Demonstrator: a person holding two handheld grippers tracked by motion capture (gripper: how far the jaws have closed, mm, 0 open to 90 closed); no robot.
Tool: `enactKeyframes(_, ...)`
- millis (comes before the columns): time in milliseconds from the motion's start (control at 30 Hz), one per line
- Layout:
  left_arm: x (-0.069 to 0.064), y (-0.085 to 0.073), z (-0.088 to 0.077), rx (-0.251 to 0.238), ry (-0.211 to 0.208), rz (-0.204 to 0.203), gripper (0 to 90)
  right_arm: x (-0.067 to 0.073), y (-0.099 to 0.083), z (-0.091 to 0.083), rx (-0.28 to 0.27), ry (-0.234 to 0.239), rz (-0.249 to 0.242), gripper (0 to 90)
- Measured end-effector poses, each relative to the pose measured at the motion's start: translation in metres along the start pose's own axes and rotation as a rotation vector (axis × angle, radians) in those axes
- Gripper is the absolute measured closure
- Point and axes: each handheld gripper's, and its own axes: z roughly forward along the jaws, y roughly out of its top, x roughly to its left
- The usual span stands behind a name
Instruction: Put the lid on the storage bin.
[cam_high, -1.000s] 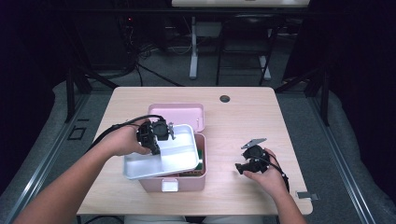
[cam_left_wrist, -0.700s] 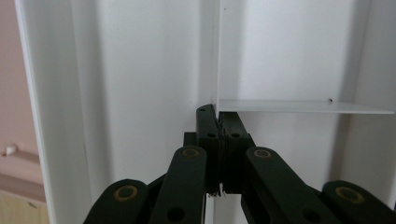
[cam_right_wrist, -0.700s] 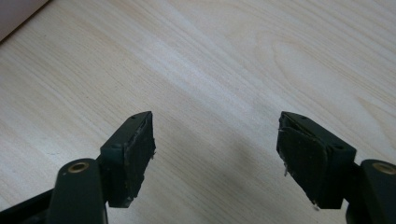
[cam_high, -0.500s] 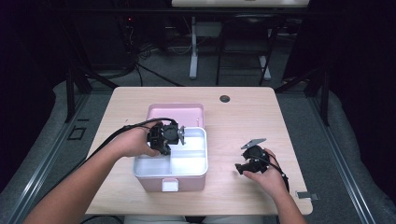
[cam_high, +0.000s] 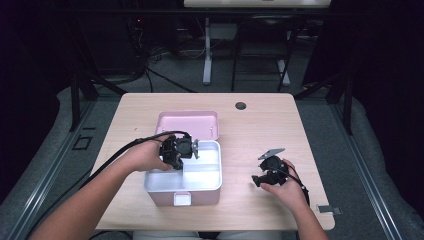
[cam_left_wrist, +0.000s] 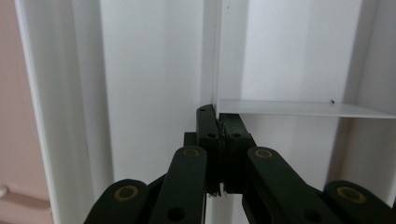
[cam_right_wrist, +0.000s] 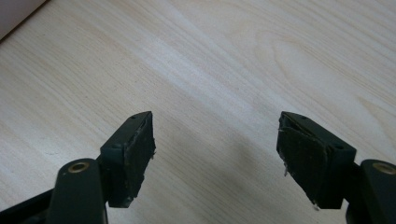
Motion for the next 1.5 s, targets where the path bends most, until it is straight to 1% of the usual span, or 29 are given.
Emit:
enactKeyframes(200,0.000,0.002,0.000,-0.010,0.003,0.019,88.6,0.001,0.001,0.000,0.000,-0.001,-0.002,26.9)
enactKeyframes(233,-0.001,0.003,0.001,-0.019,0.009,0.029,88.6,0.000,0.001,0.000,0.000,-0.002,-0.002,26.9)
enactKeyframes(433,-0.002,0.008,0.002,-0.034,0.020,0.046,88.1,-0.001,0.000,0.000,-0.004,0.000,0.001,26.9)
enactKeyframes(500,-0.004,0.012,0.003,-0.033,0.035,0.072,87.8,-0.001,0.000,0.000,-0.006,0.000,0.001,26.9)
enactKeyframes(567,-0.005,0.013,0.003,-0.042,0.035,0.080,87.3,-0.001,0.000,0.000,-0.005,0.000,0.001,26.9)
enactKeyframes(733,-0.004,0.013,0.005,-0.040,0.032,0.072,87.1,-0.001,0.000,0.000,-0.006,0.000,0.001,26.9)
enactKeyframes(767,-0.004,0.012,0.006,-0.042,0.024,0.057,86.9,-0.001,0.000,0.000,-0.008,0.000,0.001,26.9)
enactKeyframes(800,-0.004,0.012,0.006,-0.042,0.024,0.057,86.9,-0.001,0.000,0.000,-0.008,0.000,0.001,26.9)
enactKeyframes(833,-0.002,0.010,0.007,-0.052,0.018,0.034,86.4,-0.001,0.000,-0.001,-0.008,0.000,0.001,26.9)
enactKeyframes(867,-0.002,0.010,0.007,-0.052,0.018,0.034,84.8,-0.001,0.000,-0.001,-0.008,0.000,0.001,26.9)
enactKeyframes(900,-0.001,0.007,0.006,-0.035,0.021,0.005,81.9,-0.001,0.000,0.000,-0.008,0.000,0.002,26.9)
enactKeyframes(1000,-0.001,0.003,0.005,-0.022,0.026,-0.010,80.4,-0.001,0.000,0.000,-0.008,0.001,0.003,26.9)
enactKeyframes(1033,-0.001,0.000,0.005,-0.029,0.019,-0.023,79.5,-0.002,0.001,0.000,-0.010,0.003,0.004,26.9)
enactKeyframes(1067,0.001,-0.006,0.005,-0.038,0.009,-0.047,79.4,-0.001,0.001,0.000,-0.009,0.003,0.009,26.9)
enactKeyframes(1100,0.001,-0.006,0.005,-0.038,0.009,-0.047,79.4,-0.001,0.001,0.000,-0.009,0.003,0.009,26.9)
enactKeyframes(1133,0.002,-0.010,0.004,-0.038,0.003,-0.056,79.4,-0.002,0.002,-0.001,-0.009,0.004,0.009,26.9)
enactKeyframes(1167,0.003,-0.016,0.004,-0.040,0.000,-0.086,79.5,-0.001,0.002,-0.001,-0.010,0.006,0.016,26.9)
enactKeyframes(1267,0.005,-0.025,0.003,-0.044,-0.011,-0.121,79.4,-0.001,0.002,-0.001,-0.016,0.009,0.014,26.9)
enactKeyframes(1300,0.006,-0.028,0.003,-0.053,-0.011,-0.136,79.4,-0.002,0.003,-0.001,-0.017,0.011,0.012,26.9)
enactKeyframes(1400,0.007,-0.034,0.002,-0.051,-0.017,-0.154,79.2,-0.002,0.003,-0.001,-0.019,0.011,0.019,26.9)
enactKeyframes(1500,0.008,-0.041,0.002,-0.063,-0.024,-0.188,78.9,-0.002,0.004,-0.002,-0.021,0.016,0.026,26.9)
